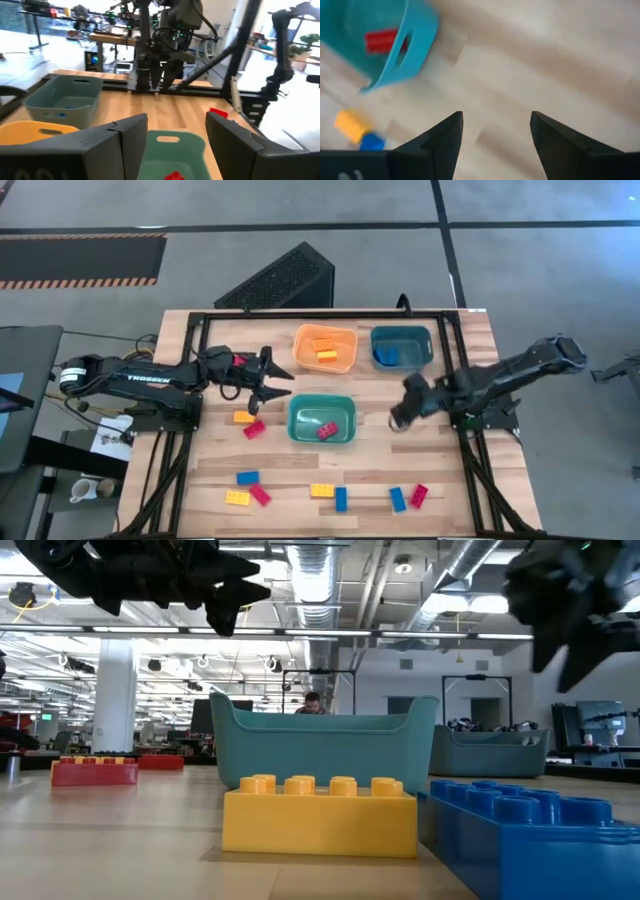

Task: Sort & place blocks by color
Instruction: Put the red game piece into the green bin

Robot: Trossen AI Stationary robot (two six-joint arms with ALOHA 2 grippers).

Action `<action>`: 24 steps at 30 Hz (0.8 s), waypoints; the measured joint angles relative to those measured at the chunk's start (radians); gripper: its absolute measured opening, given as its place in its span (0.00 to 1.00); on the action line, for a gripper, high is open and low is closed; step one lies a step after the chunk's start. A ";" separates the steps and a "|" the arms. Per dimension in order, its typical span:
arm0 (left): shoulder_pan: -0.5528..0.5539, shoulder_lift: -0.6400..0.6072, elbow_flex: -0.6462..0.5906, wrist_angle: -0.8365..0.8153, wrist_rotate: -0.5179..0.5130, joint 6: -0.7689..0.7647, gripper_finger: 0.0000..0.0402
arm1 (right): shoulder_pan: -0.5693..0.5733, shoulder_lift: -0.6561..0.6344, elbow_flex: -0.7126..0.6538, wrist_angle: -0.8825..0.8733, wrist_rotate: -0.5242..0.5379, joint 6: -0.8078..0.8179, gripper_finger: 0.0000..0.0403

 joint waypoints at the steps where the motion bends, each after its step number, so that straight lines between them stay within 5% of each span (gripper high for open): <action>1: -0.015 0.000 0.000 0.003 -0.010 0.000 0.47 | 0.049 -0.001 0.000 0.000 0.001 0.068 0.63; 13: -0.124 0.000 0.001 0.096 -0.098 -0.004 0.47 | 0.477 0.187 0.000 0.150 -0.084 0.745 0.63; 24: -0.131 0.000 0.001 0.142 -0.097 -0.010 0.47 | 0.548 0.431 0.044 0.347 -0.203 0.937 0.63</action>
